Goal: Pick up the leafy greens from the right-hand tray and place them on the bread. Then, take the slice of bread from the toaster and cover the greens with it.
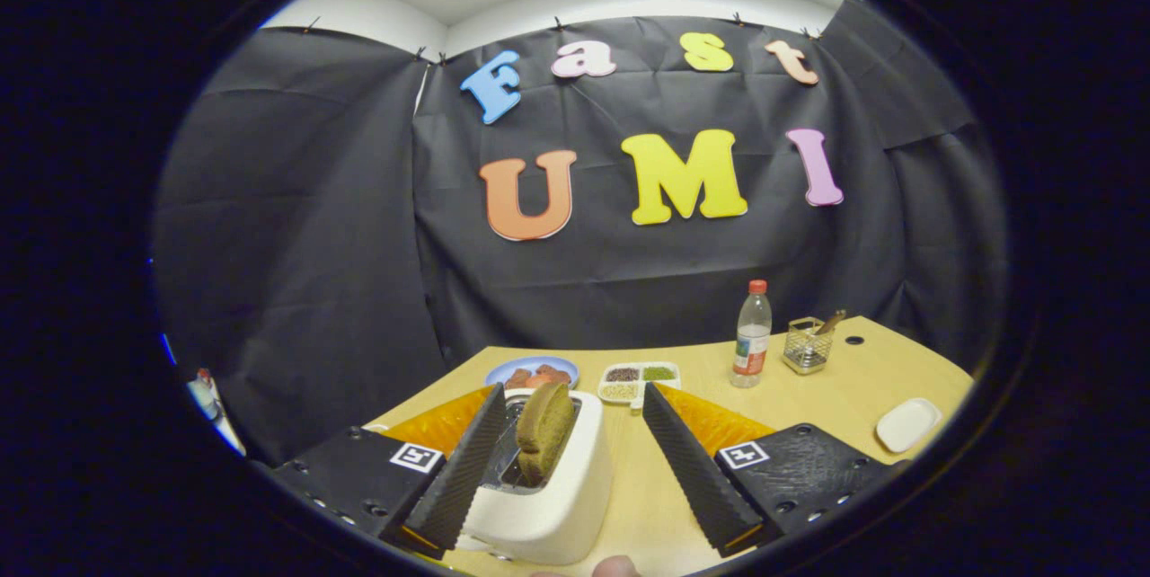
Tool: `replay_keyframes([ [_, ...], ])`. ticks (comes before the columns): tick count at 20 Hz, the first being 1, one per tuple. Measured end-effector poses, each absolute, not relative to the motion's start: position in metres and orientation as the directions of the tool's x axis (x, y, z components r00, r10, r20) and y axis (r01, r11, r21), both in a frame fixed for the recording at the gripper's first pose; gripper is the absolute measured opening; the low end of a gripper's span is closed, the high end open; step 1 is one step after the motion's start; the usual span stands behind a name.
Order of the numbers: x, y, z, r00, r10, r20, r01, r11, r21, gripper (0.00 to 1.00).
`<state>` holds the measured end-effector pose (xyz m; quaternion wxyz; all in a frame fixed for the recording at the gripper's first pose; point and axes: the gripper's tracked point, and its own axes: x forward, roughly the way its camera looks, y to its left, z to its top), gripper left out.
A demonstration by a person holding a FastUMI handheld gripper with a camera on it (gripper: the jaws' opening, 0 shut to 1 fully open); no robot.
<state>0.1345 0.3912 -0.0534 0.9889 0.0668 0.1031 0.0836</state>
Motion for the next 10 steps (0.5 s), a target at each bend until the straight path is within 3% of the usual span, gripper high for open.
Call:
replay_keyframes([
  [4,0.152,0.411,-0.083,0.941,0.176,-0.290,-0.125,0.975,0.184,0.96],
  [6,0.157,0.413,-0.091,0.932,0.155,-0.328,-0.104,0.980,0.167,0.85],
  [7,0.161,0.414,-0.094,0.929,0.145,-0.340,-0.097,0.983,0.154,0.74],
  [10,0.166,0.419,-0.106,0.913,0.142,-0.382,-0.089,0.984,0.153,0.59],
])
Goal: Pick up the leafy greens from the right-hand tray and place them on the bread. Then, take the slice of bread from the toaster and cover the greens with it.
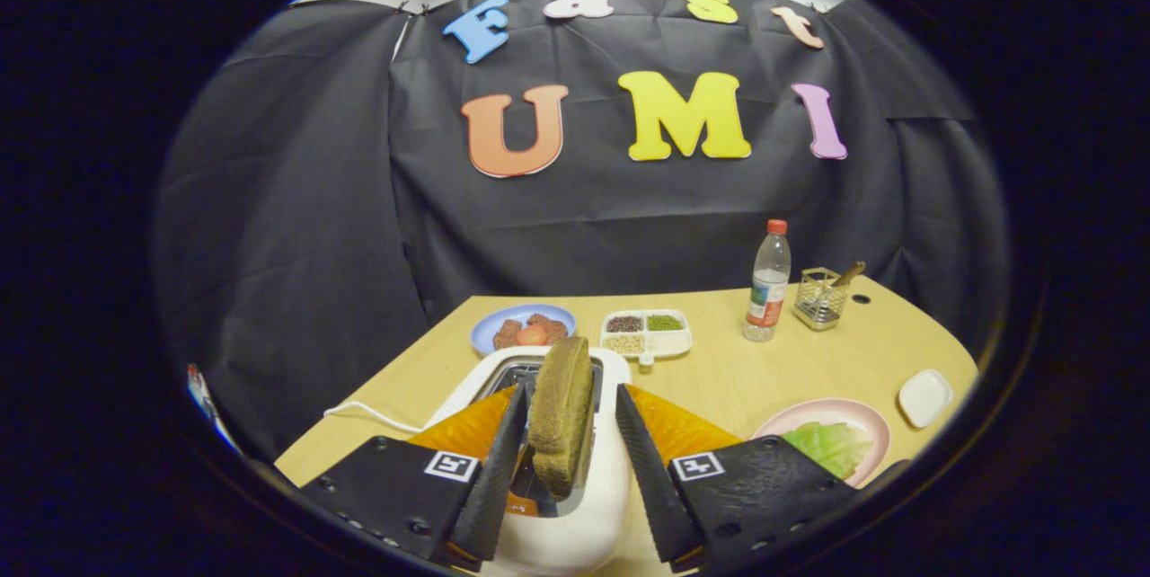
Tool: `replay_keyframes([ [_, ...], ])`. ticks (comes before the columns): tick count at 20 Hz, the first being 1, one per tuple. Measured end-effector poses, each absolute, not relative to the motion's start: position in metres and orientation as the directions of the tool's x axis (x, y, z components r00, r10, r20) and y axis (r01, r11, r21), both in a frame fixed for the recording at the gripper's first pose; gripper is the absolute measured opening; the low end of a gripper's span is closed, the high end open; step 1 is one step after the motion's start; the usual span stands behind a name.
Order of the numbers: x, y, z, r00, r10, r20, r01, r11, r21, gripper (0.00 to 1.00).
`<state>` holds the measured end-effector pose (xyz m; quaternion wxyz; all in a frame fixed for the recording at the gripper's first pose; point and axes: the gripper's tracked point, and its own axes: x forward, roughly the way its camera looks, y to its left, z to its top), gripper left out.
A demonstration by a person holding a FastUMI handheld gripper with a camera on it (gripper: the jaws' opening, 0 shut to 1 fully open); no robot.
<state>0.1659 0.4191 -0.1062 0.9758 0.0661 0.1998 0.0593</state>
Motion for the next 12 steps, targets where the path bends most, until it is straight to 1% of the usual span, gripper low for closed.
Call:
replay_keyframes([
  [3,0.171,0.413,-0.100,0.925,0.111,-0.364,-0.065,0.989,0.136,0.43],
  [5,0.172,0.420,-0.105,0.914,0.126,-0.387,-0.075,0.987,0.145,0.31],
  [6,0.173,0.415,-0.106,0.911,0.114,-0.396,-0.059,0.987,0.150,0.33],
  [7,0.175,0.417,-0.105,0.911,0.117,-0.397,-0.051,0.984,0.173,0.15],
  [10,0.170,0.422,-0.094,0.909,0.142,-0.391,-0.066,0.977,0.201,0.16],
  [12,0.167,0.419,-0.077,0.924,0.146,-0.353,-0.072,0.974,0.215,0.16],
])
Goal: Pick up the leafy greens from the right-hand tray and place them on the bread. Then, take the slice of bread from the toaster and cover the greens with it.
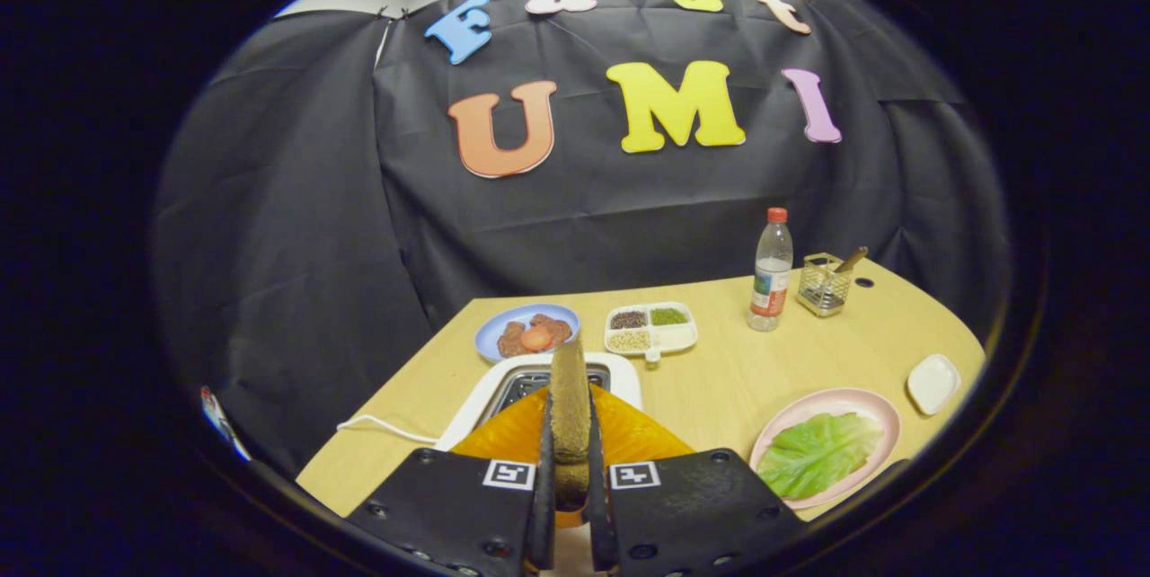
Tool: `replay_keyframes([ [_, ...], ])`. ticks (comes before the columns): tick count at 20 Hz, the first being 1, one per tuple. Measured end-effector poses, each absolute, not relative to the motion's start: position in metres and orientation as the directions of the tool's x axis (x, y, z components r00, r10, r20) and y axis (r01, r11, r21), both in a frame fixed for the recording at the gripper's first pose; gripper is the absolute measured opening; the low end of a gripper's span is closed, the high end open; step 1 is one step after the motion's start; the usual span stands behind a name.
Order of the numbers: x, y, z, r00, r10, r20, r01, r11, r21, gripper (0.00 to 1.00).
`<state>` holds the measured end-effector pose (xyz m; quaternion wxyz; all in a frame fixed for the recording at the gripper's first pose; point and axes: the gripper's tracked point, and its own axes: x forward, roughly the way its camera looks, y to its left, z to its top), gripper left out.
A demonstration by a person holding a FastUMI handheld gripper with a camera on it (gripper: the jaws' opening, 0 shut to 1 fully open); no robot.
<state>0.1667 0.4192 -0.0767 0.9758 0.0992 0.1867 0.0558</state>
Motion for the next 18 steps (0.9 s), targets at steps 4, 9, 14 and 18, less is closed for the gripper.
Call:
replay_keyframes([
  [4,0.165,0.413,-0.041,0.942,0.174,-0.286,-0.099,0.961,0.259,0.15],
  [9,0.154,0.393,-0.010,0.943,0.220,-0.250,-0.129,0.934,0.333,0.07],
  [14,0.142,0.332,0.009,0.971,0.156,-0.182,-0.084,0.931,0.354,0.07],
  [18,0.135,0.269,-0.008,0.986,0.046,-0.159,0.012,0.939,0.345,0.06],
])
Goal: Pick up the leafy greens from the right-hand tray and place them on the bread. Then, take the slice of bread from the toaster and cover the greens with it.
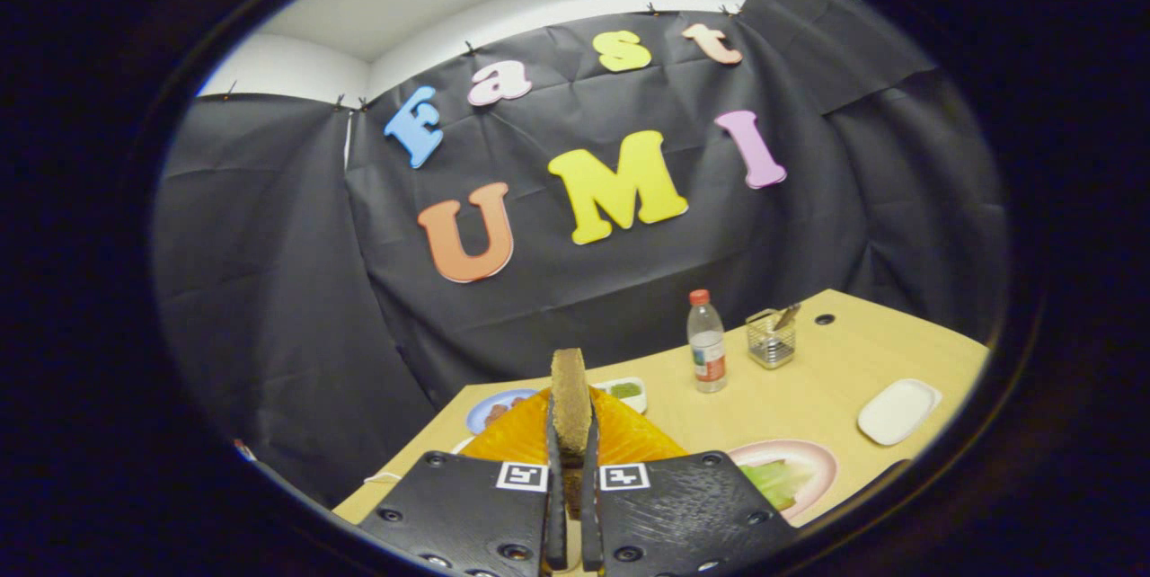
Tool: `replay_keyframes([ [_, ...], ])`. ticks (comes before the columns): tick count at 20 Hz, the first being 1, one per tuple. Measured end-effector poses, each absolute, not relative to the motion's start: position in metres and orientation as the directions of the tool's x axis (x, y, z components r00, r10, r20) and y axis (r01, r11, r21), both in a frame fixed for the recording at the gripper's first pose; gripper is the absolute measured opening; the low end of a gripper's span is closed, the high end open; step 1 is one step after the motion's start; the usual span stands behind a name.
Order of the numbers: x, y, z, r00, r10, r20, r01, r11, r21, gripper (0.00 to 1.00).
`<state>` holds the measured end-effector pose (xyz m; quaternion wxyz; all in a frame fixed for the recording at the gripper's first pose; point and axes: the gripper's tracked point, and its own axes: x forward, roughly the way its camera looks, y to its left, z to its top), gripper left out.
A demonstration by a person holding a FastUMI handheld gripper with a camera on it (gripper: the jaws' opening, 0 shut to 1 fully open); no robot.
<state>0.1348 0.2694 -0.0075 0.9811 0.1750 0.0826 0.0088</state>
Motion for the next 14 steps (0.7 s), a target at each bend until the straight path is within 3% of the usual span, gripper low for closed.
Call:
replay_keyframes([
  [7,0.130,0.206,-0.075,0.977,-0.047,-0.207,0.117,0.932,0.342,0.06],
  [14,0.136,0.192,-0.135,0.965,-0.047,-0.258,0.155,0.896,0.416,0.06],
])
